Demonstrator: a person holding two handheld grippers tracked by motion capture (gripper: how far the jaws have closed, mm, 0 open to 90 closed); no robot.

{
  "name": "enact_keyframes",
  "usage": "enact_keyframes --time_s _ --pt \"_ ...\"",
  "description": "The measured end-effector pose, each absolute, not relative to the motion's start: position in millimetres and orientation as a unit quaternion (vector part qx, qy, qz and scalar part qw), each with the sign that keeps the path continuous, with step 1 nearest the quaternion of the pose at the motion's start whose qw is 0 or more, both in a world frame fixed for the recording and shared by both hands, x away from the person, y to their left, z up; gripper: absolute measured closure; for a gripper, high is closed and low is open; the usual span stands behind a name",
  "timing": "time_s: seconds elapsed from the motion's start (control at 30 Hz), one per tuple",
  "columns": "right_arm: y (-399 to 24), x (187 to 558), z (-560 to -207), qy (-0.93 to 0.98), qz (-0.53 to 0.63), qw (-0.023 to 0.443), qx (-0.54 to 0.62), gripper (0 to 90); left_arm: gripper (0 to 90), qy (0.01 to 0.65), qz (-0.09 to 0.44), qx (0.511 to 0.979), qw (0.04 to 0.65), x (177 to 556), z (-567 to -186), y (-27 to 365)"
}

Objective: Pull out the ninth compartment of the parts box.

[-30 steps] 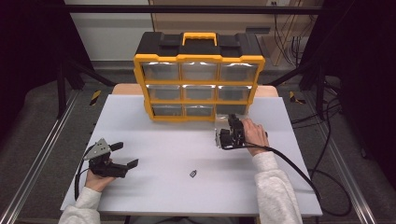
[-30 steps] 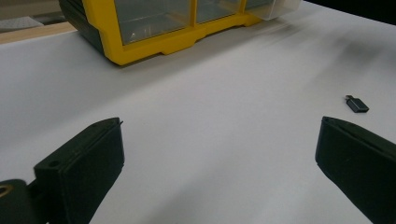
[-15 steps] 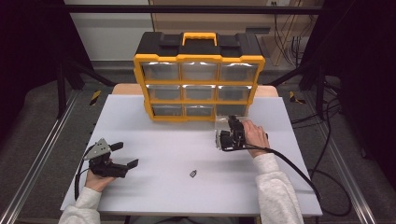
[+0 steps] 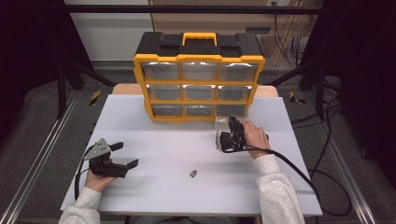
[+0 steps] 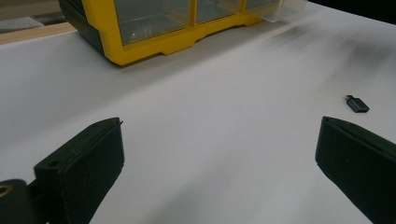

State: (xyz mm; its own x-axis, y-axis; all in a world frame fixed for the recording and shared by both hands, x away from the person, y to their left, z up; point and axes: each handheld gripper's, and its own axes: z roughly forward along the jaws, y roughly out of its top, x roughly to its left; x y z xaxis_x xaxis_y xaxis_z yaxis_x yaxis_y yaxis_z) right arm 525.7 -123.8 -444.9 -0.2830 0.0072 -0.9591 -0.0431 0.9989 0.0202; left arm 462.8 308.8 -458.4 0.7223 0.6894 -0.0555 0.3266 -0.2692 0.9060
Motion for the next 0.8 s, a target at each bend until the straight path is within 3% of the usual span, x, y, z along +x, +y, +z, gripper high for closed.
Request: enact_keyframes --time_s 0.8 --pt "-123.6 518.4 -443.8 0.802 0.019 0.596 -0.021 76.2 0.5 0.328 0.18 0.776 0.508 462.6 -458.0 308.9"
